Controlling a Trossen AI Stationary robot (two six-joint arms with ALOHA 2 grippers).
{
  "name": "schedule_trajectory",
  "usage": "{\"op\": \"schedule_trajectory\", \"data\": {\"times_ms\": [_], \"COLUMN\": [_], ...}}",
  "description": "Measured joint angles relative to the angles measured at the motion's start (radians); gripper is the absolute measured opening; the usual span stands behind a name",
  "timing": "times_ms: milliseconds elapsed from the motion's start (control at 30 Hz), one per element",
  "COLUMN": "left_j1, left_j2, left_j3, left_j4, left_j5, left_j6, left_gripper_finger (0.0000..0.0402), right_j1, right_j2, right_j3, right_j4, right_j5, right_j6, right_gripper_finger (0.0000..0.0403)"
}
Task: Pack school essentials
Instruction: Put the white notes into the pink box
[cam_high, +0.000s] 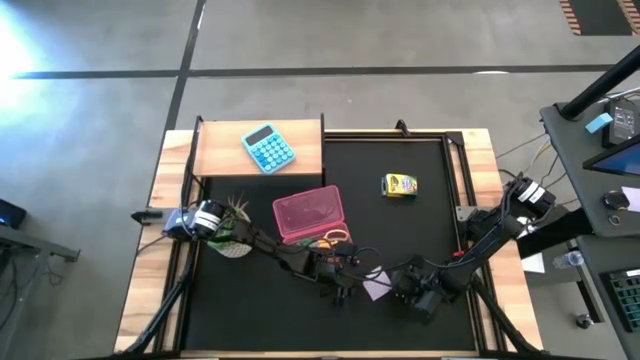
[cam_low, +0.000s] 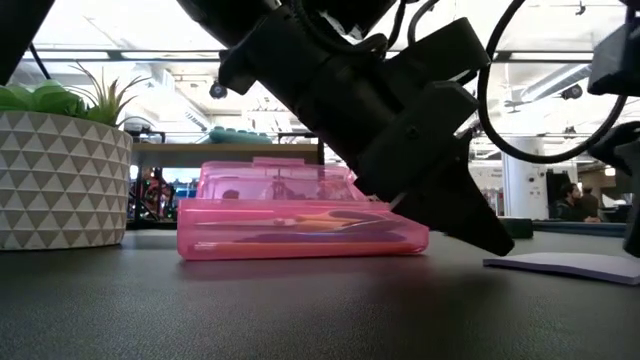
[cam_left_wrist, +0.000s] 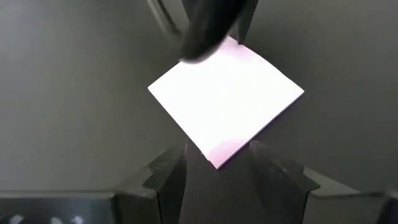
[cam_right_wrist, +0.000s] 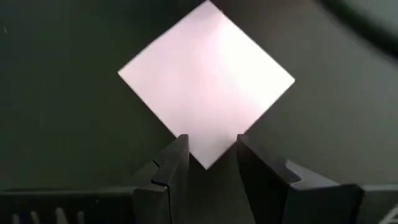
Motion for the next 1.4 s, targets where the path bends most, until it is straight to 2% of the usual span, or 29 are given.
{"op": "schedule_trajectory", "data": {"times_ms": [333,467,600,800,1133,1400], "left_j1": [-0.003,-0.003,-0.007,-0.022,-0.021,-0.025], "left_j2": [-0.023,-0.045,-0.047,-0.047,-0.047,-0.047], "left_j3": [0.007,0.021,0.040,0.059,0.063,0.063], "left_j4": [-0.052,-0.053,-0.054,-0.079,-0.082,-0.084], "left_j5": [0.010,0.009,0.009,-0.004,-0.008,-0.007], "left_j6": [0.001,0.053,0.050,0.050,0.036,-0.004], "left_gripper_finger": [0.0157,0.0157,0.0157,0.0157,0.0157,0.0157], "right_j1": [-0.023,-0.012,-0.007,-0.008,-0.025,-0.026], "right_j2": [-0.021,-0.042,-0.056,-0.054,-0.045,0.038], "right_j3": [0.000,0.008,0.013,0.012,0.001,0.006], "right_j4": [0.019,0.004,-0.057,-0.156,-0.143,-0.016], "right_j5": [-0.003,-0.004,-0.010,-0.085,-0.044,-0.023], "right_j6": [-0.021,-0.021,-0.019,-0.010,-0.011,-0.022], "right_gripper_finger": [0.0125,0.0125,0.0125,0.0125,0.0125,0.0125]}}
